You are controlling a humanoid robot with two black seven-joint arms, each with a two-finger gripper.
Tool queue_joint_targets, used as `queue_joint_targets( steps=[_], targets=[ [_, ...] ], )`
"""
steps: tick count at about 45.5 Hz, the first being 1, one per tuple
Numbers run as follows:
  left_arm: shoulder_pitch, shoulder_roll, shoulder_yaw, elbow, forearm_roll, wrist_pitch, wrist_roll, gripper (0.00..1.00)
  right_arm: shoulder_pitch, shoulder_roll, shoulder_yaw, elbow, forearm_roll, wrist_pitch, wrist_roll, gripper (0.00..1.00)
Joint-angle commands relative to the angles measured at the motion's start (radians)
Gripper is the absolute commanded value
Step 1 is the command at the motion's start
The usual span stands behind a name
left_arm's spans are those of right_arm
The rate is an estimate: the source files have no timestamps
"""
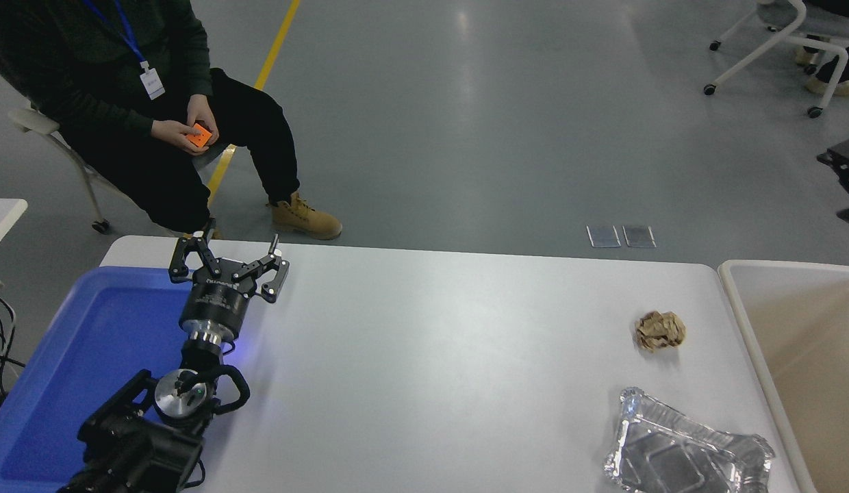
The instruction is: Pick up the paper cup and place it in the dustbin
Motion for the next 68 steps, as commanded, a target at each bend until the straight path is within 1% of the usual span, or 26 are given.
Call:
queue_joint_targets(
  steps=[1,8,13,15,25,34,44,49,55,58,68],
  targets=[
    [0.0,0.0,0.0,0.0,0.001,0.0,0.0,0.99,0.529,-0.048,-0.594,0.203,-0.041,0.057,0.006,1.0],
    [0.0,0.0,0.0,0.0,0.001,0.0,0.001,0.99,0.824,0.131,-0.962,0.293,-0.025,0.133,0.015,1.0],
    [0.0,0.0,0.0,0.0,0.001,0.0,0.0,0.99,0.95,0.246,-1.067,0.373,-0.009,0.173,0.039,1.0],
    [0.0,0.0,0.0,0.0,0.001,0.0,0.0,0.99,0.991,0.301,-1.07,0.424,-0.009,0.199,0.041,1.0],
    [0.0,0.0,0.0,0.0,-0.001,0.0,0.0,0.99,1.138,0.456,-1.024,0.589,-0.018,0.32,0.041,1.0],
    [0.0,0.001,0.0,0.0,-0.001,0.0,0.0,0.99,1.155,0.588,-0.903,0.682,-0.025,0.459,0.035,1.0],
    [0.0,0.001,0.0,0.0,-0.001,0.0,0.0,0.99,1.148,0.696,-0.776,0.735,-0.013,0.584,0.036,1.0],
    [0.0,0.0,0.0,0.0,-0.001,0.0,0.0,0.99,1.123,0.763,-0.763,0.738,-0.001,0.608,0.039,1.0],
    [0.0,0.001,0.0,0.0,-0.001,0.0,0.0,0.99,1.076,0.826,-0.763,0.738,0.089,0.617,0.041,1.0],
    [0.0,0.001,0.0,0.0,-0.001,0.0,0.0,0.99,1.057,0.848,-0.768,0.738,0.14,0.621,0.041,1.0],
    [0.0,0.001,0.0,0.0,-0.001,0.0,0.0,0.99,1.051,0.863,-0.866,0.752,0.168,0.636,0.041,1.0]
  ],
)
